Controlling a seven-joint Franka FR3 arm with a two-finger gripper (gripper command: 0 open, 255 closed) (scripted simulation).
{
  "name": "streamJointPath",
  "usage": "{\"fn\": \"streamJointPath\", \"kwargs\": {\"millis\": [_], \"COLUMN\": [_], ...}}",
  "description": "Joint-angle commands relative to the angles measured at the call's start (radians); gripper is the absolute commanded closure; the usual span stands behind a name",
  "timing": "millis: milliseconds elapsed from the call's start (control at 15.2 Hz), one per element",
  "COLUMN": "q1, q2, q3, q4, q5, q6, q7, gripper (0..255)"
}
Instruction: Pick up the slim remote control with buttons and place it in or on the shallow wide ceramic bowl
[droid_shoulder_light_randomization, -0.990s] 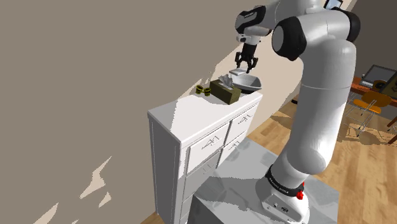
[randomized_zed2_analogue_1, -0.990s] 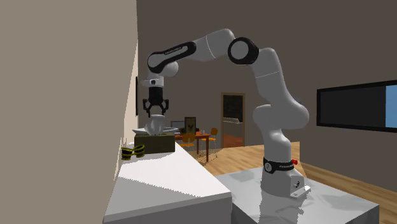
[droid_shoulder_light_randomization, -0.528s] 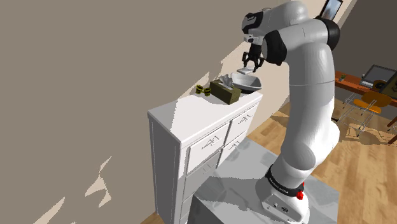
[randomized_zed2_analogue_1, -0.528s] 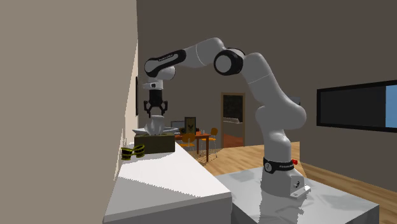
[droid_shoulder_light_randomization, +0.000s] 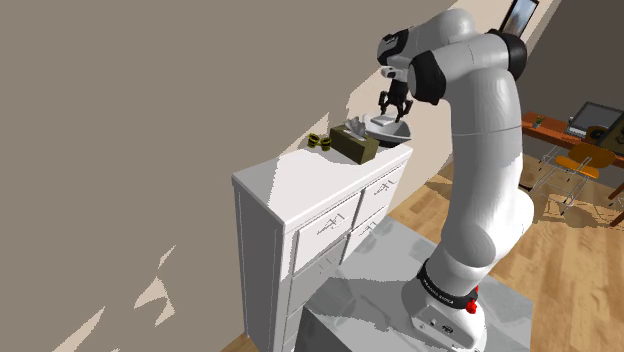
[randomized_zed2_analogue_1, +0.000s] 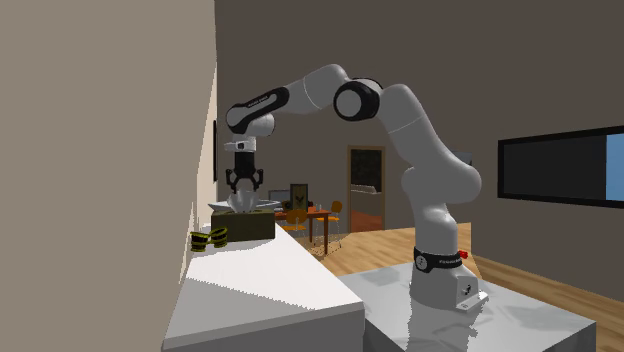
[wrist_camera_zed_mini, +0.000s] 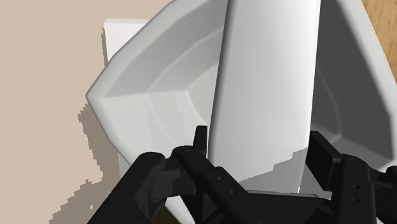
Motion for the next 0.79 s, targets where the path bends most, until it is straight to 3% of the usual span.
{"fn": "streamJointPath", "kwargs": {"millis": [0,660,726], "q1": [0.002,0.003,0.004], "q2": [0.005,0.014,0.014], "q3": [0.003,0.008,0.008], "q4": [-0.022,-0.046,-0.046], "q5": [0.005,0.014,0.014], "q6": [0.025,0.056,0.056], "q7": [-0.004,-0.01,-0.011], "gripper": [255,255,0]}}
